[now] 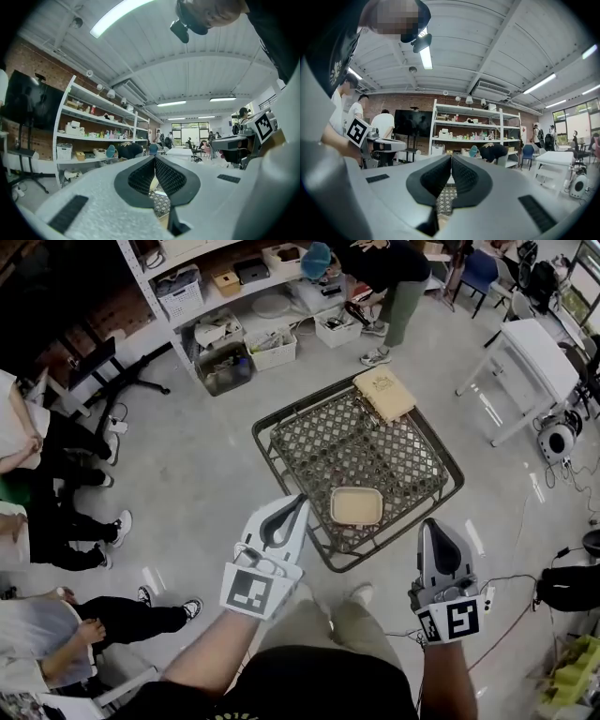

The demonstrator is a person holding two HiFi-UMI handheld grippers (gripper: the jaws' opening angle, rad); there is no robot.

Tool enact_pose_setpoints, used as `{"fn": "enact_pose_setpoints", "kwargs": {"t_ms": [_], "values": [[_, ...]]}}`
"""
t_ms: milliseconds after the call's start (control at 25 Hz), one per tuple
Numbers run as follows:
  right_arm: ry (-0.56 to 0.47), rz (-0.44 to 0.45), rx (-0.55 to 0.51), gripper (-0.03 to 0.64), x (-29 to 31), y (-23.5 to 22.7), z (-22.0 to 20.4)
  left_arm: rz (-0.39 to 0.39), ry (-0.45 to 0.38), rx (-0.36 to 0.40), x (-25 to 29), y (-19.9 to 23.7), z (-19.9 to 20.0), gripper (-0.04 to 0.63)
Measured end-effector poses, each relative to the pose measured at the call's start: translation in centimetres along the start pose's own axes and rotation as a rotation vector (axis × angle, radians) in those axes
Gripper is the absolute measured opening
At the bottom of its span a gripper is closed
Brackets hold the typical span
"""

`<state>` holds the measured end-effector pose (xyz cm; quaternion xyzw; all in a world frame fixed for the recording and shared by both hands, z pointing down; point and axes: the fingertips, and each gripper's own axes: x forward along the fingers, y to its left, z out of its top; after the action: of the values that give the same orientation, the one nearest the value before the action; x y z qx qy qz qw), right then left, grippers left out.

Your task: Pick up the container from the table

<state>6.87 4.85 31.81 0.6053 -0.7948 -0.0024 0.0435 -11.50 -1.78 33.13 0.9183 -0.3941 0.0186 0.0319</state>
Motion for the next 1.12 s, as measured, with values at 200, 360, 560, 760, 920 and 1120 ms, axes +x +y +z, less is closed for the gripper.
{"fn": "enact_pose_setpoints", "kwargs": {"t_ms": [200,360,560,760,920,1120], "values": [[0.003,0.025,-0.012,0.011,0.8,-1.0,-0.6,0.028,0.008,-0.007,1.0,0.4,-0.8,0.009],[0.003,0.054,0.008,0.011,1.9,-2.4,-1.3,0.052,0.016,-0.014,2.3,0.3,-1.0,0.009],[0.007,0.099,0.035,0.011,3.1,-4.2,-1.9,0.080,0.052,-0.019,3.9,-0.4,-1.6,0.009],[0.005,0.137,0.038,0.011,4.2,-6.7,-2.5,0.106,0.069,-0.036,6.1,-1.0,-2.3,0.009],[0.007,0.172,0.050,0.011,5.1,-8.5,-3.4,0.138,0.079,-0.038,7.7,-1.1,-3.0,0.009],[0.013,0.227,0.057,0.011,6.3,-9.4,-4.6,0.180,0.077,-0.019,8.6,-1.0,-3.6,0.009]]}}
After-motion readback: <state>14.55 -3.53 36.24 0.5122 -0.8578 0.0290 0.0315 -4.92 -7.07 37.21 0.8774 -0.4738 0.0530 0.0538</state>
